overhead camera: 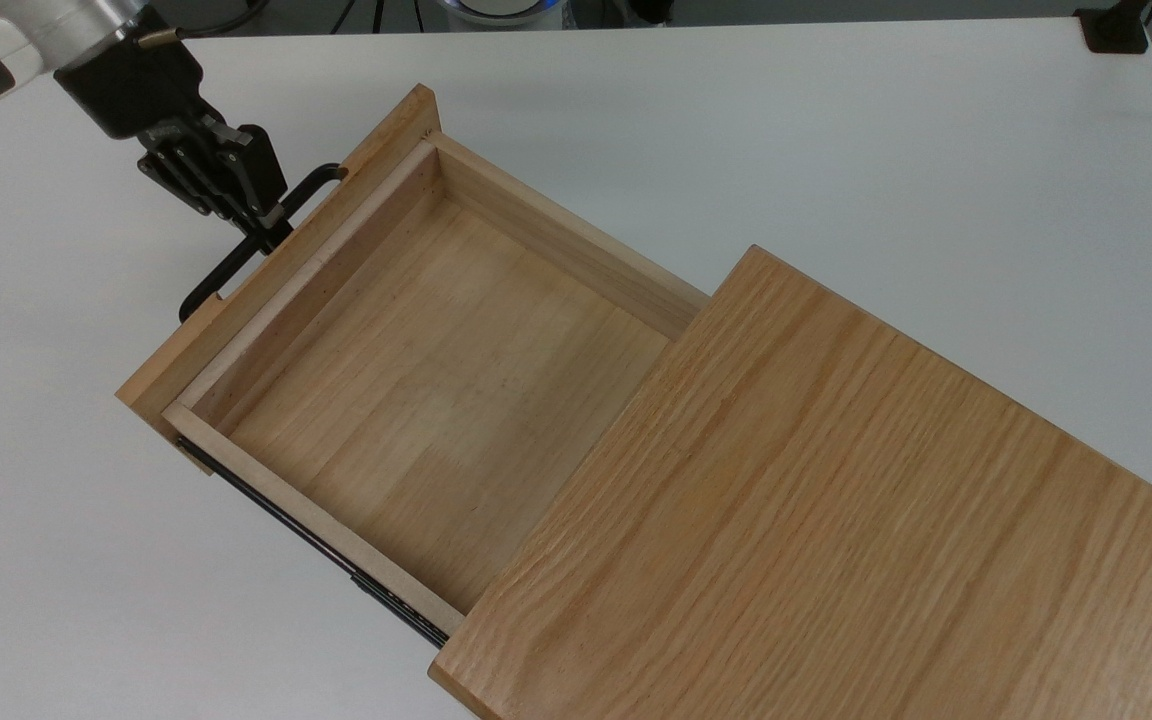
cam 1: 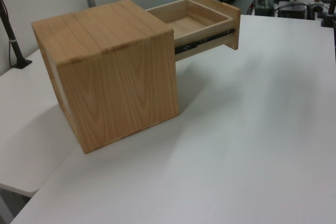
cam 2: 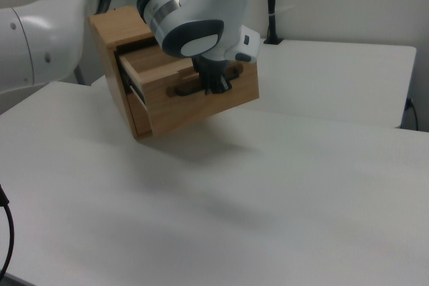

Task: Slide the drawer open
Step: 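Open the gripper, release the handle and lift away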

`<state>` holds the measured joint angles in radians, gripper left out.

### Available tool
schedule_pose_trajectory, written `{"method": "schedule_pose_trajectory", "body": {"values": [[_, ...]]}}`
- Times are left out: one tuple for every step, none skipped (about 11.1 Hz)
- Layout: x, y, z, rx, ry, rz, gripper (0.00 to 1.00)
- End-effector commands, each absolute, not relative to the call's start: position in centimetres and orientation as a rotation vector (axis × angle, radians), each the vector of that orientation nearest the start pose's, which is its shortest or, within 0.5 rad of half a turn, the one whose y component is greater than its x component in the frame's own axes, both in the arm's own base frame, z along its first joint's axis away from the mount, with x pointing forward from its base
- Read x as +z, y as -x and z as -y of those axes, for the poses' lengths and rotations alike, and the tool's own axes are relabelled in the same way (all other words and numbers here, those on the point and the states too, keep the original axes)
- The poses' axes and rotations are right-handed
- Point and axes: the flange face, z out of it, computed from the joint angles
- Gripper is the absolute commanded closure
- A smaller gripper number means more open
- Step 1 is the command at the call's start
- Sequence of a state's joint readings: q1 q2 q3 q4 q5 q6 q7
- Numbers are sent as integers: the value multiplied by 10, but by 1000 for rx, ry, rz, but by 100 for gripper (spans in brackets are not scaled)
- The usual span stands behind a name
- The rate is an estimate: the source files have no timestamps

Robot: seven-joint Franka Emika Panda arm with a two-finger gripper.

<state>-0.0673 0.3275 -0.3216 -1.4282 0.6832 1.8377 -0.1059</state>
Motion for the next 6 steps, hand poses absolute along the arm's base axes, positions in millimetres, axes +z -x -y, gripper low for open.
{"method": "schedule_pose_trajectory", "body": {"values": [[572, -624, 194, -382, 2554, -436, 41], [571, -623, 193, -362, 2552, -430, 0], [571, -622, 193, -358, 2550, -433, 0], [573, -621, 193, -355, 2550, -430, 0], [578, -618, 192, -354, 2549, -423, 0], [582, -613, 197, -350, 2544, -432, 0]]}}
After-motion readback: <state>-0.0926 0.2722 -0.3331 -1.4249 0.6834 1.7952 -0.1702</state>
